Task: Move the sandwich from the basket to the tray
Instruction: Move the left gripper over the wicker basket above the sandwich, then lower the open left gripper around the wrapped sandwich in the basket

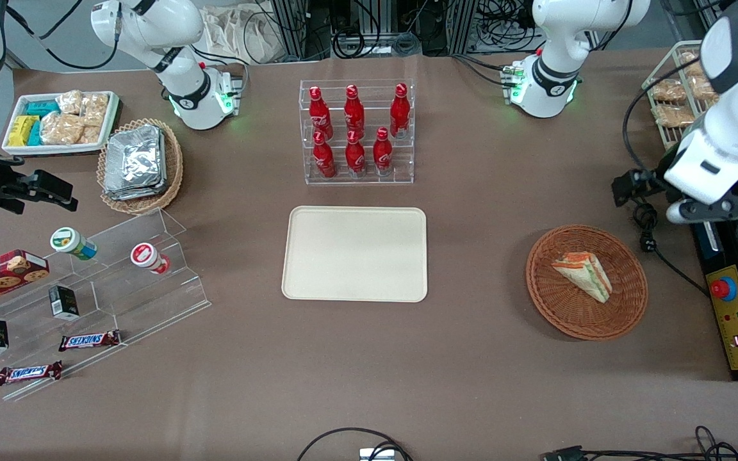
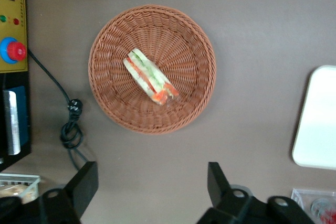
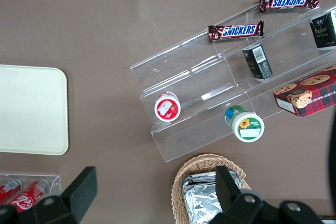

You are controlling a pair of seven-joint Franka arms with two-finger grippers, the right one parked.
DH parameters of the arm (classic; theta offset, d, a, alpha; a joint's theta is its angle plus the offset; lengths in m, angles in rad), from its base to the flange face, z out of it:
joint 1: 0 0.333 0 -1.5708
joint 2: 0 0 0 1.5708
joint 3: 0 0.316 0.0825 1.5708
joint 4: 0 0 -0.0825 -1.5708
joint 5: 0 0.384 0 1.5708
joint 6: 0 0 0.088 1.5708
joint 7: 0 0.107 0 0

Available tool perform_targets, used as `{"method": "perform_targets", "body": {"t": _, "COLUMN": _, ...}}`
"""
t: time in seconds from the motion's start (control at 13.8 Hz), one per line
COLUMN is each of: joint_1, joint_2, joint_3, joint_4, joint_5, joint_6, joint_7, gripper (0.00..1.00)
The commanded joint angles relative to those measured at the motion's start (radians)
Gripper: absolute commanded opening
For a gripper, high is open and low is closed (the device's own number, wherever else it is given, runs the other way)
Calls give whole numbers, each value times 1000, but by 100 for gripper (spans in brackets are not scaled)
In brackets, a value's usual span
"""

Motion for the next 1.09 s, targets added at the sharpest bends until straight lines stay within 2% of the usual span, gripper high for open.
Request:
{"method": "perform_targets", "body": {"t": 0.0, "joint_1": 4, "joint_2": 92, "joint_3": -9, "joint_4": 1, "joint_5": 4, "joint_6": 61, "joint_7": -206, "gripper": 92}}
{"method": "perform_targets", "body": {"t": 0.22, "joint_1": 0, "joint_2": 175, "joint_3": -10, "joint_4": -21, "joint_5": 6, "joint_6": 130, "joint_7": -390, "gripper": 95}}
{"method": "perform_targets", "body": {"t": 0.44, "joint_1": 0, "joint_2": 183, "joint_3": -9, "joint_4": -194, "joint_5": 87, "joint_6": 364, "joint_7": -512, "gripper": 96}}
{"method": "perform_targets", "body": {"t": 0.65, "joint_1": -2, "joint_2": 206, "joint_3": -10, "joint_4": -307, "joint_5": 134, "joint_6": 530, "joint_7": -612, "gripper": 98}}
{"method": "perform_targets", "body": {"t": 1.02, "joint_1": 0, "joint_2": 238, "joint_3": -9, "joint_4": -333, "joint_5": 139, "joint_6": 548, "joint_7": -646, "gripper": 98}}
